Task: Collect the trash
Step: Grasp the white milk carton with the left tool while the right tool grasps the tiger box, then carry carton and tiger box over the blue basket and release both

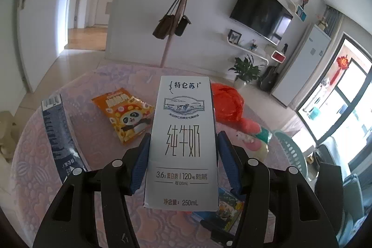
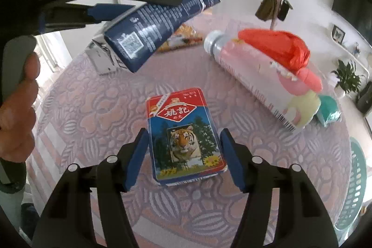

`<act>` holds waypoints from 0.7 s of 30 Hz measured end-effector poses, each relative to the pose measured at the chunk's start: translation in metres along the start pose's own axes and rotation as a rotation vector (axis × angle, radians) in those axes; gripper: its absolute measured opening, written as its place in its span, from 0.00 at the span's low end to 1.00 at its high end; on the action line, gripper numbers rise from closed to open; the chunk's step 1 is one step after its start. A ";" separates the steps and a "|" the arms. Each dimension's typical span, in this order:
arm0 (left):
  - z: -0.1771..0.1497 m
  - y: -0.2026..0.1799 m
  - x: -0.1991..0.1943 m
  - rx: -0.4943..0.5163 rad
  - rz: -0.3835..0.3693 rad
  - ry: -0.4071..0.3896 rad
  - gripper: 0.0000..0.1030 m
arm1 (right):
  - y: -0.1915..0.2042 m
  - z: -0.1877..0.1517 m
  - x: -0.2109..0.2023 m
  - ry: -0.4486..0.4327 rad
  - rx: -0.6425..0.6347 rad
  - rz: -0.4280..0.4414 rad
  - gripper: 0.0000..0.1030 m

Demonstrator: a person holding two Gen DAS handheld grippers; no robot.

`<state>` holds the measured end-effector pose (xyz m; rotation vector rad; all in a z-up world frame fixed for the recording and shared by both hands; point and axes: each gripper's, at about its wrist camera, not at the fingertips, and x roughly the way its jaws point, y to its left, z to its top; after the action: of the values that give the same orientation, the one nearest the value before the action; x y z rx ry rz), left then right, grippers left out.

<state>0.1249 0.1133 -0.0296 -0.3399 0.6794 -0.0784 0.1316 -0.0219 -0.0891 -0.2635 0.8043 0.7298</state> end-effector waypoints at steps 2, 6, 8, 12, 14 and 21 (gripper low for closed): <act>0.003 -0.003 -0.003 -0.001 -0.005 -0.006 0.53 | -0.010 0.002 -0.016 -0.040 0.038 0.001 0.56; 0.009 -0.019 -0.011 0.013 -0.040 -0.038 0.53 | -0.029 0.007 -0.050 -0.119 0.071 -0.050 0.56; 0.013 -0.031 -0.014 0.026 -0.068 -0.053 0.54 | -0.040 0.008 -0.072 -0.164 0.094 -0.098 0.56; 0.020 -0.067 -0.014 0.087 -0.099 -0.076 0.54 | -0.072 0.004 -0.111 -0.236 0.149 -0.183 0.56; 0.022 -0.089 -0.012 0.120 -0.121 -0.086 0.54 | -0.092 -0.001 -0.129 -0.270 0.191 -0.231 0.56; 0.024 -0.161 0.016 0.205 -0.176 -0.074 0.54 | -0.161 -0.031 -0.178 -0.356 0.363 -0.367 0.56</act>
<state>0.1586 -0.0348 0.0322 -0.2035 0.5616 -0.2995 0.1404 -0.2422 0.0119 0.0493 0.5144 0.2633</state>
